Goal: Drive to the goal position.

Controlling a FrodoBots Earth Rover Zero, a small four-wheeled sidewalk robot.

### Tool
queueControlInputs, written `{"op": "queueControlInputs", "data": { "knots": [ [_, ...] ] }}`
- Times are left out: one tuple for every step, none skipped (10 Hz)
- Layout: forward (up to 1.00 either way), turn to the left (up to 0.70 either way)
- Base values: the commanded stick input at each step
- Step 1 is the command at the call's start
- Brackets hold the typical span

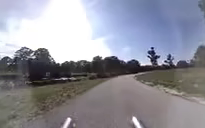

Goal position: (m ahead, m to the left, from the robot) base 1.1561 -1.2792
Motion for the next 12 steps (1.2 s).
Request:
{"op": "queueControlInputs", "data": {
  "knots": [
    [0.7,0.0],
    [0.7,0.0],
    [0.7,0.0],
    [0.7,0.0],
    [0.7,0.0],
    [0.7,0.0],
    [0.7,0.0],
    [0.7,0.0],
    [0.7,0.0],
    [0.7,0.0],
    [0.7,0.0],
    [0.7,0.0]
  ]
}}
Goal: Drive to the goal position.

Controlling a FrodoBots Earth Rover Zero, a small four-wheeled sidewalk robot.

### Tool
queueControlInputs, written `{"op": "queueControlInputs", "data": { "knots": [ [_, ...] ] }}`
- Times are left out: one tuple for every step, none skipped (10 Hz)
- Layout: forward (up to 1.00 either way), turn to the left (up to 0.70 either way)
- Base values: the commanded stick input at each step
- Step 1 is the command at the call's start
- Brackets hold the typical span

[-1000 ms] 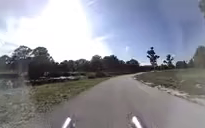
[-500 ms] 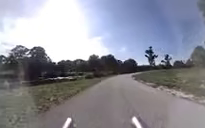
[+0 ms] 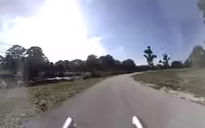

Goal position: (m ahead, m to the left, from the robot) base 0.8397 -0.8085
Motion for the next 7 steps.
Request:
{"op": "queueControlInputs", "data": {
  "knots": [
    [0.7,0.0],
    [0.7,0.0],
    [0.7,0.0],
    [0.7,0.0],
    [0.7,0.0],
    [0.7,0.0],
    [0.7,0.0]
  ]
}}
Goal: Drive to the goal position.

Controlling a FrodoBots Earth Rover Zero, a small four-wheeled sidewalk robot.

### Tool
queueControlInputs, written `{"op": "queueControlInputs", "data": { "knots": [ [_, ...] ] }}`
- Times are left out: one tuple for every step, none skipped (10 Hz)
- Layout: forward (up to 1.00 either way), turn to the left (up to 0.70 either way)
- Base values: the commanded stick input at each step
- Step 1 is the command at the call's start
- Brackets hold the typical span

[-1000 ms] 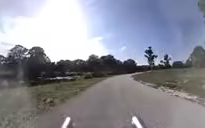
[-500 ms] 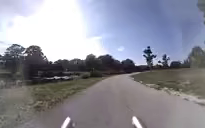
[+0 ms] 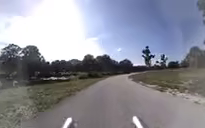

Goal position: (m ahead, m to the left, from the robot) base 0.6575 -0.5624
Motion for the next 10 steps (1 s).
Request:
{"op": "queueControlInputs", "data": {
  "knots": [
    [0.7,0.0],
    [0.7,0.0],
    [0.7,0.0],
    [0.7,0.0],
    [0.7,0.0],
    [0.7,0.0],
    [0.7,0.0],
    [0.7,0.04],
    [0.7,0.1],
    [0.7,0.17]
  ]
}}
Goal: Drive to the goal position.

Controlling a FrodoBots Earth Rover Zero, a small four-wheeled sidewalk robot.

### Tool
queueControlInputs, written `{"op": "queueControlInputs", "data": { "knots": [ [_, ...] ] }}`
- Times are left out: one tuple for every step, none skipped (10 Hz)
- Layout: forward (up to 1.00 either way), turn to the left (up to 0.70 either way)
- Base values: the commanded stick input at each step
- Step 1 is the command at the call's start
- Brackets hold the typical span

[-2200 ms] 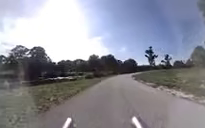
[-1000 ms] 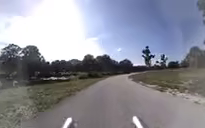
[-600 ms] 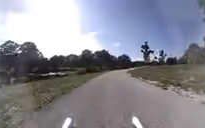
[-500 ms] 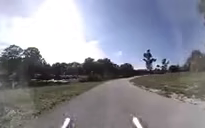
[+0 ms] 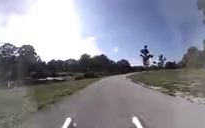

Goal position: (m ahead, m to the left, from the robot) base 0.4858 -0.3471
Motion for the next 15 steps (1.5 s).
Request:
{"op": "queueControlInputs", "data": {
  "knots": [
    [0.7,0.23],
    [0.7,0.3],
    [0.7,0.35],
    [0.7,0.35],
    [0.7,0.34],
    [0.7,0.24],
    [0.7,0.14],
    [0.7,0.04],
    [0.7,0.0],
    [0.7,0.0],
    [0.7,0.0],
    [0.7,0.0],
    [0.7,0.0],
    [0.7,0.0],
    [0.7,0.0]
  ]
}}
